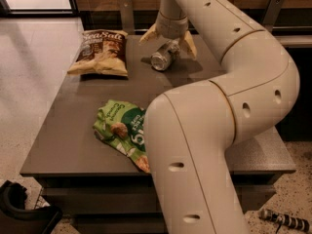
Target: Place 7up can upright
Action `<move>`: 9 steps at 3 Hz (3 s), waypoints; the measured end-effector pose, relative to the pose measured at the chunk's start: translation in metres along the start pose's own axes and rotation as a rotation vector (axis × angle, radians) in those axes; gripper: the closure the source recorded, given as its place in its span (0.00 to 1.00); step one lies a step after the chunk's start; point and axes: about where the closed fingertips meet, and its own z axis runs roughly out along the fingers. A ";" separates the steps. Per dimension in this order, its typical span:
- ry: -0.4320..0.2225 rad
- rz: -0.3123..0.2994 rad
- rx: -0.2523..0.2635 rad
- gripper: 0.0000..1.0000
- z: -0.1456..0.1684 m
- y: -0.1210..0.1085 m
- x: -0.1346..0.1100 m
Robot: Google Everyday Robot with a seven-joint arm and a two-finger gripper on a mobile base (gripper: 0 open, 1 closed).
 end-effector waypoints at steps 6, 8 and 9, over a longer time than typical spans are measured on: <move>0.002 -0.004 0.037 1.00 0.021 0.005 -0.007; -0.160 -0.002 0.045 1.00 -0.029 -0.044 -0.011; -0.260 -0.034 0.016 1.00 -0.059 -0.065 -0.002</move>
Offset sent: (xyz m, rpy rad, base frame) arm 0.0028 0.0030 -0.0071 -0.0126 0.0215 0.0032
